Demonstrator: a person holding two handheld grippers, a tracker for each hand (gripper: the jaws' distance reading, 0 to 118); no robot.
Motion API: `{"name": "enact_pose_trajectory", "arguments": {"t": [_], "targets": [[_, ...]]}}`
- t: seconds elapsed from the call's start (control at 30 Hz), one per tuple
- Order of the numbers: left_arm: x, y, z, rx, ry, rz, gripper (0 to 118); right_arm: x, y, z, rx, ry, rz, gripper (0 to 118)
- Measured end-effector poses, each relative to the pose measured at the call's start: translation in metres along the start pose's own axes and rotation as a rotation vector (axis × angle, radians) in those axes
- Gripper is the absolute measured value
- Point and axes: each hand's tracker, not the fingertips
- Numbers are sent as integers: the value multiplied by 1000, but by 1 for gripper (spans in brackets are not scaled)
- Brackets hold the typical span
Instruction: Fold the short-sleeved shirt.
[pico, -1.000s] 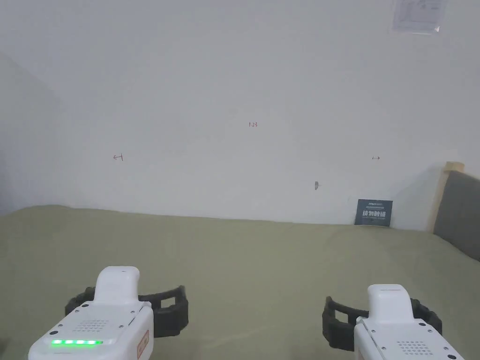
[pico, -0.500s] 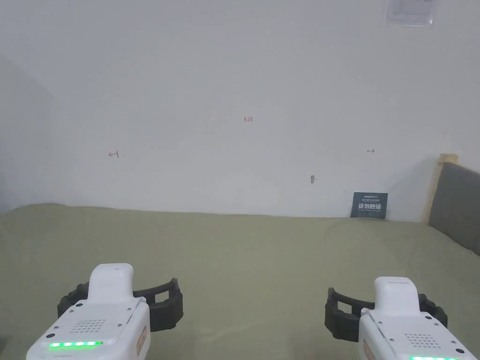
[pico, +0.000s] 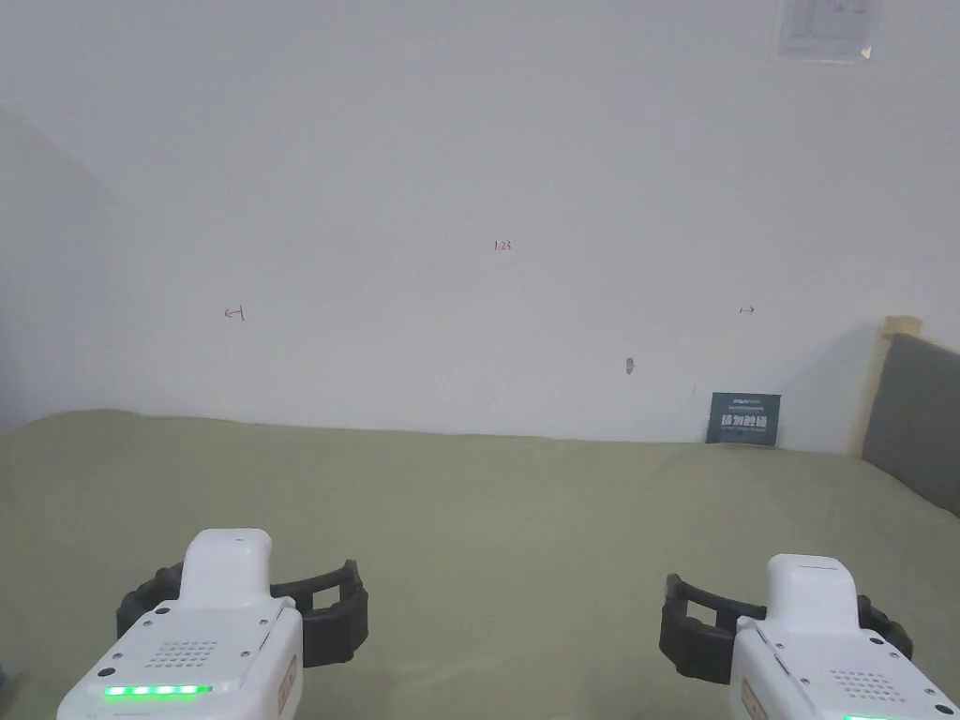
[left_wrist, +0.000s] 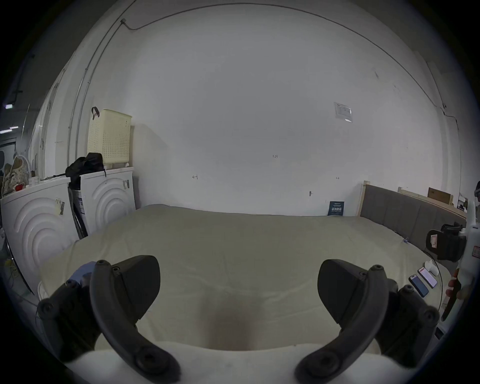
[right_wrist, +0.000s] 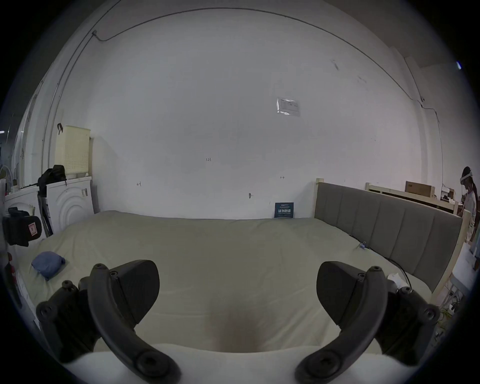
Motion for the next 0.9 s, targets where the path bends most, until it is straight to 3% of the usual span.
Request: {"name": "enact_pose_trajectory", "arguments": {"t": [0.9], "targets": [[3, -6, -4, -25, 0, -4, 118, 1, 1, 1, -6, 15, -34, 118]]}}
